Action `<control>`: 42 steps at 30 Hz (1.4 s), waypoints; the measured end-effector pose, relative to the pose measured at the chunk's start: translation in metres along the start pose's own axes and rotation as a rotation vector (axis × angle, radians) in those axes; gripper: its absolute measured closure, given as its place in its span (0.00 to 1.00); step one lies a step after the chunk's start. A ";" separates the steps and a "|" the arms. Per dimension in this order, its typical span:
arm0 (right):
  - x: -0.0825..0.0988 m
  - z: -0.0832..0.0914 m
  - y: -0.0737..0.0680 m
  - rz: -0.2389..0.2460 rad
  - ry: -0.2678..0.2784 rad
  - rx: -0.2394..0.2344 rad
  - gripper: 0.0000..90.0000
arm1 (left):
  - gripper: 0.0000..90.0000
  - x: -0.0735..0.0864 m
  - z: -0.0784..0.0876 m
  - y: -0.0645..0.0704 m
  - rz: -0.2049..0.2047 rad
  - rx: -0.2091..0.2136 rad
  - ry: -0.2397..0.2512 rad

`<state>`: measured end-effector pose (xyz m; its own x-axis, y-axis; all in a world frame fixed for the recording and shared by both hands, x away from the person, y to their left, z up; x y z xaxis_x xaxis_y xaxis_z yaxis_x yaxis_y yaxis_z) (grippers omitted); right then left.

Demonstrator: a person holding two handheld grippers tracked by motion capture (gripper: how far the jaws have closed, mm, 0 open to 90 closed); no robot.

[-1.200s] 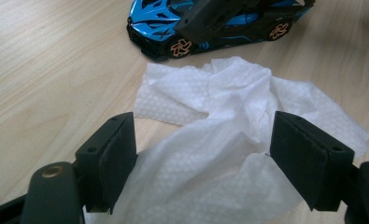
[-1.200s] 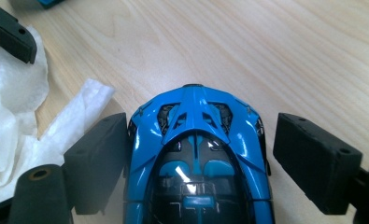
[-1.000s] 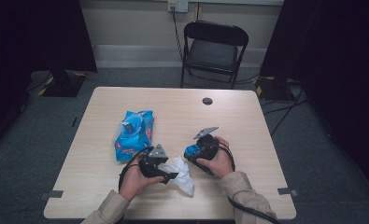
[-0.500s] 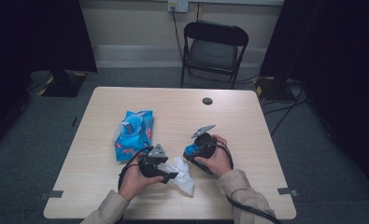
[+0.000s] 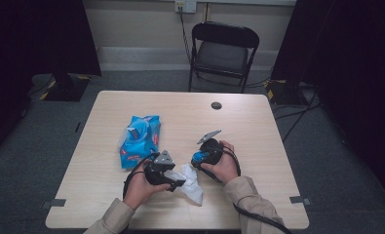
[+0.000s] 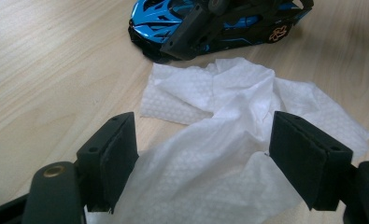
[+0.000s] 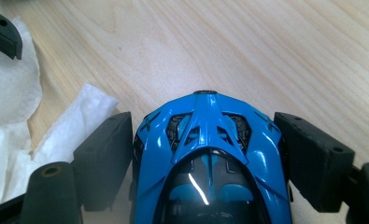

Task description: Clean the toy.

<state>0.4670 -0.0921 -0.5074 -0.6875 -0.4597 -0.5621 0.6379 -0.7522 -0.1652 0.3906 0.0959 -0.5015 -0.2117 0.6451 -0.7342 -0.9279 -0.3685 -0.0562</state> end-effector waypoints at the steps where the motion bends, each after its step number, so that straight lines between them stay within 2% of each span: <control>1: 0.000 0.000 0.000 0.000 0.000 0.000 0.24 | 0.26 0.000 0.000 0.000 0.000 0.000 0.000; 8: 0.002 -0.003 0.000 0.021 -0.029 0.025 0.27 | 0.26 0.000 0.000 0.000 -0.001 0.001 -0.002; 20: 0.004 -0.001 0.001 0.007 -0.021 0.024 0.28 | 0.26 -0.001 0.001 0.000 0.000 -0.003 0.006; 23: 0.005 0.005 0.004 -0.026 0.020 0.010 0.29 | 0.26 -0.001 0.002 0.000 -0.001 -0.005 0.007; 33: 0.008 0.018 0.010 -0.059 0.085 -0.017 0.30 | 0.26 -0.002 0.002 -0.001 -0.001 -0.009 0.009; 42: 0.014 0.039 0.018 -0.101 0.164 -0.044 0.30 | 0.26 -0.003 -0.001 0.001 -0.001 -0.003 -0.001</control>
Point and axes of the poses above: each handheld gripper's, and its own axes: z roughly backward along the jaws, x roughly out of its underside, y roughly to its right, the point moved 3 cm from there along -z, roughly forward along the jaws, and after that the axes turned 14 degrees about -z, right-handed, at the moved point
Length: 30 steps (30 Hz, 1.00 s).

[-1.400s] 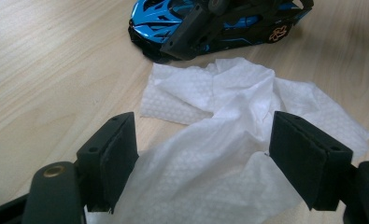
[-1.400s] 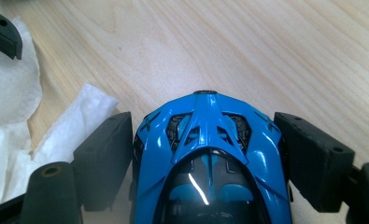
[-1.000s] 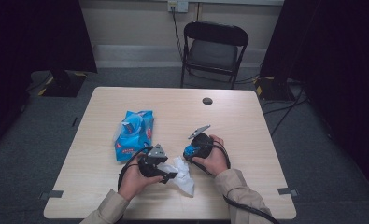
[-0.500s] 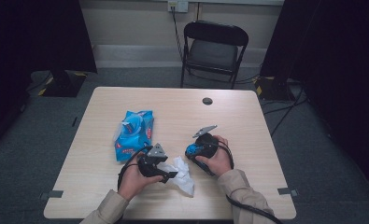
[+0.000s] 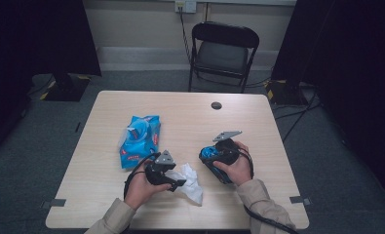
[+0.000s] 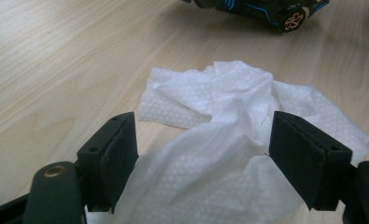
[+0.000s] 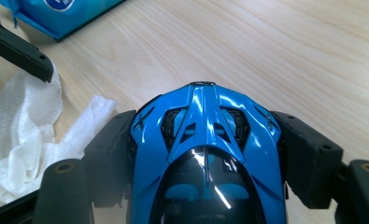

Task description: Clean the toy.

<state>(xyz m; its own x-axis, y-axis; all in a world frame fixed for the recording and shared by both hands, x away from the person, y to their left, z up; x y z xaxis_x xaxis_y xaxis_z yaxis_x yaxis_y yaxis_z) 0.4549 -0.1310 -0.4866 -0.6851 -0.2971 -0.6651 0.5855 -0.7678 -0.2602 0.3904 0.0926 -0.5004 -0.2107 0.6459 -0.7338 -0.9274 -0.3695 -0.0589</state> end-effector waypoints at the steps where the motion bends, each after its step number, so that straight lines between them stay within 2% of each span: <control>1: 0.000 0.002 0.000 0.003 0.007 -0.001 0.30 | 0.26 0.000 0.000 0.000 0.000 0.001 -0.001; 12: 0.001 0.023 -0.004 -0.019 0.109 -0.048 0.30 | 0.27 -0.001 -0.005 0.002 -0.001 0.010 -0.003; 22: 0.005 0.032 0.001 -0.040 0.149 -0.061 0.29 | 0.27 -0.006 -0.008 0.004 -0.010 0.017 0.010; 23: 0.007 0.036 0.002 -0.043 0.172 -0.069 0.29 | 0.27 -0.006 -0.008 0.005 -0.014 0.023 0.009; 25: 0.007 0.037 0.003 -0.044 0.179 -0.069 0.29 | 0.27 -0.009 -0.010 0.006 -0.020 0.027 0.012; 30: 0.009 0.044 0.003 -0.046 0.203 -0.083 0.29 | 0.26 -0.011 -0.021 0.010 -0.045 0.053 -0.028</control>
Point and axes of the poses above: each handheld gripper's, and its own axes: z roughly backward along the jaws, x roughly out of its underside, y roughly to its right, the point moved 3 cm from there along -z, roughly forward along the jaws, and after that the axes turned 14 degrees about -z, right-handed, at the moved point
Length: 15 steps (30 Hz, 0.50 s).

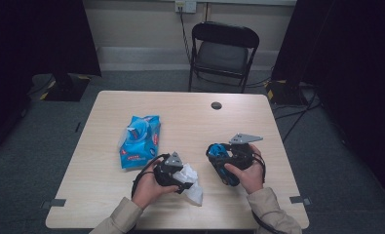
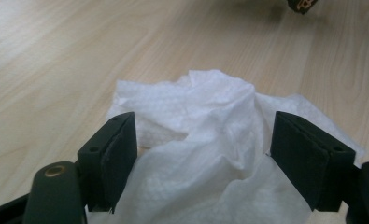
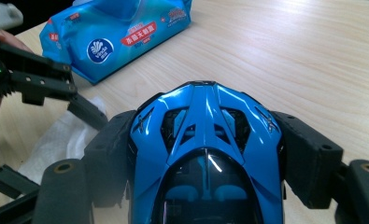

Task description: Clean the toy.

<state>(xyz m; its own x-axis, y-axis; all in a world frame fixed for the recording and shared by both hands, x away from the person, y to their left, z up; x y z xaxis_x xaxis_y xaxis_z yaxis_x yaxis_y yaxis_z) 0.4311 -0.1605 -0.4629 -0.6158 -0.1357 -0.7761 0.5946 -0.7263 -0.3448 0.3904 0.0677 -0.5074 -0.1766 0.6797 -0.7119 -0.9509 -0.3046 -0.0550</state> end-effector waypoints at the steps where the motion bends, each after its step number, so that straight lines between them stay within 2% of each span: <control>1: 0.000 0.000 0.000 0.000 0.000 0.000 0.29 | 0.26 0.000 0.000 0.000 0.000 0.000 0.000; 3: 0.001 0.002 0.001 0.006 0.003 0.003 0.29 | 0.25 0.000 -0.004 0.001 -0.005 0.003 -0.019; 4: 0.002 0.004 0.001 0.002 0.006 -0.001 0.29 | 0.25 0.002 -0.006 0.001 -0.018 0.010 -0.047; 5: 0.002 0.004 0.001 0.002 0.006 -0.001 0.29 | 0.25 0.002 -0.006 0.001 -0.018 0.010 -0.047; 7: 0.002 0.007 0.002 -0.003 0.018 -0.006 0.29 | 0.25 0.002 -0.009 0.003 -0.049 0.005 -0.064; 8: 0.003 0.008 0.002 -0.001 0.013 -0.005 0.29 | 0.30 0.001 -0.008 0.003 -0.088 -0.003 -0.085; 10: 0.004 0.008 0.003 -0.002 0.006 -0.007 0.29 | 0.43 -0.002 -0.006 0.004 -0.095 0.015 -0.097; 13: 0.006 0.009 0.006 -0.013 0.008 -0.006 0.29 | 0.67 -0.005 -0.005 0.006 -0.082 0.030 -0.115; 15: 0.007 0.009 0.007 -0.014 0.006 -0.003 0.29 | 0.78 -0.005 -0.005 0.007 -0.070 0.031 -0.112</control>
Point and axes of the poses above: each handheld gripper's, and its own axes: z roughly backward along the jaws, x roughly out of its underside, y roughly to its right, the point moved 3 cm from there along -z, roughly forward along the jaws, and after that the axes turned 14 degrees about -z, right-handed, at the moved point
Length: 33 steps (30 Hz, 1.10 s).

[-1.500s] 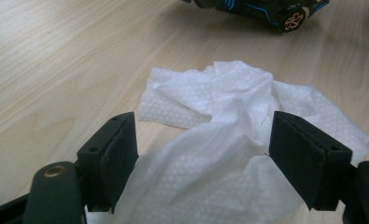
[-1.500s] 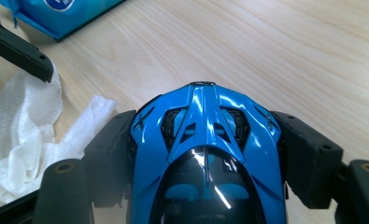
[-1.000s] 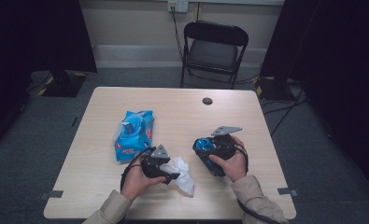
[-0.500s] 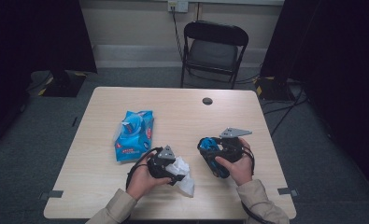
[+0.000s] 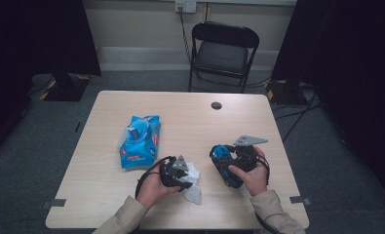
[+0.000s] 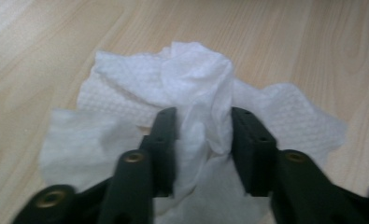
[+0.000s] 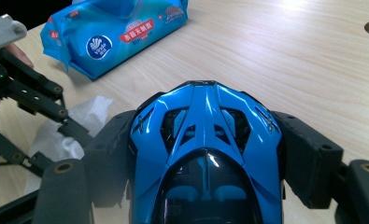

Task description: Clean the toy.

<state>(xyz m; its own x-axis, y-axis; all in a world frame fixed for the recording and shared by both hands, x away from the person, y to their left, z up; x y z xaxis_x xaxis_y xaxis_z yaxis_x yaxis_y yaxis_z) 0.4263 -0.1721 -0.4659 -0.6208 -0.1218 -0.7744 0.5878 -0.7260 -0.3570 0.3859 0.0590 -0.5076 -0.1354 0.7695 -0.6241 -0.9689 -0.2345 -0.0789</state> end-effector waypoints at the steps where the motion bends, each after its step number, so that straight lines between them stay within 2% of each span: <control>1: 0.001 0.000 0.000 0.001 -0.004 -0.001 0.29 | 0.85 0.000 0.000 0.001 0.021 0.012 0.009; 5: 0.002 0.000 -0.003 0.005 -0.008 -0.009 0.29 | 0.91 0.001 0.003 -0.001 0.046 -0.005 0.040; 6: 0.002 0.000 -0.004 0.005 -0.007 -0.012 0.29 | 0.91 0.000 0.006 -0.003 0.076 -0.010 0.074; 7: 0.001 0.000 -0.006 0.006 -0.003 -0.020 0.29 | 0.91 -0.003 0.015 -0.010 0.107 -0.032 0.128; 9: 0.001 0.000 -0.006 0.004 -0.004 -0.022 0.29 | 0.92 -0.006 0.021 -0.014 0.121 -0.041 0.146; 11: 0.001 0.000 -0.007 0.003 -0.004 -0.026 0.29 | 0.92 -0.012 0.030 -0.023 0.158 -0.049 0.188; 14: 0.002 0.000 -0.008 0.002 -0.007 -0.030 0.29 | 0.92 -0.014 0.031 -0.025 0.164 -0.050 0.191; 16: 0.003 -0.001 -0.007 -0.001 -0.012 -0.029 0.29 | 0.92 -0.014 0.027 -0.025 0.159 -0.062 0.166; 19: 0.004 -0.001 -0.005 -0.007 -0.011 -0.025 0.29 | 0.91 -0.008 0.018 -0.024 0.173 -0.039 0.138; 21: 0.004 -0.001 -0.006 -0.007 -0.009 -0.027 0.29 | 0.91 -0.003 0.012 -0.023 0.166 -0.034 0.113; 24: 0.004 -0.001 -0.006 -0.004 -0.010 -0.028 0.29 | 0.90 0.000 0.008 -0.022 0.161 -0.024 0.115; 26: 0.004 -0.001 -0.007 -0.006 -0.013 -0.029 0.29 | 0.90 0.002 0.006 -0.022 0.154 -0.013 0.093; 27: 0.004 -0.002 -0.007 -0.007 -0.012 -0.030 0.29 | 0.83 0.003 0.006 -0.022 0.151 -0.010 0.091; 28: 0.004 -0.002 -0.007 -0.007 -0.012 -0.030 0.29 | 0.83 0.003 0.005 -0.022 0.146 -0.012 0.086; 29: 0.004 -0.002 -0.006 -0.003 -0.011 -0.028 0.29 | 0.69 0.003 0.005 -0.024 0.135 -0.026 0.089; 31: 0.004 -0.002 -0.006 -0.006 -0.013 -0.025 0.29 | 0.59 0.003 0.007 -0.025 0.120 -0.031 0.088; 32: 0.004 -0.002 -0.006 -0.006 -0.013 -0.025 0.29 | 0.59 0.003 0.008 -0.026 0.122 -0.045 0.096; 33: 0.004 -0.001 -0.005 -0.007 -0.014 -0.027 0.29 | 0.53 0.000 0.013 -0.026 0.138 -0.044 0.118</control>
<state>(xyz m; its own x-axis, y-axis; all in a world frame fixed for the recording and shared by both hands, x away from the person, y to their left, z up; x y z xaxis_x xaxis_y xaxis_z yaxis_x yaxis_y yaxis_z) 0.4215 -0.1679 -0.4678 -0.6323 -0.1266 -0.7643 0.5970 -0.7084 -0.3766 0.4080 0.0729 -0.4957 -0.2388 0.6535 -0.7182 -0.9324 -0.3610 -0.0185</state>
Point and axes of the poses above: each handheld gripper's, and its own axes: z roughly backward along the jaws, x roughly out of its underside, y roughly to its right, the point moved 3 cm from there along -z, roughly forward along the jaws, and after that the axes turned 14 degrees about -z, right-handed, at the moved point
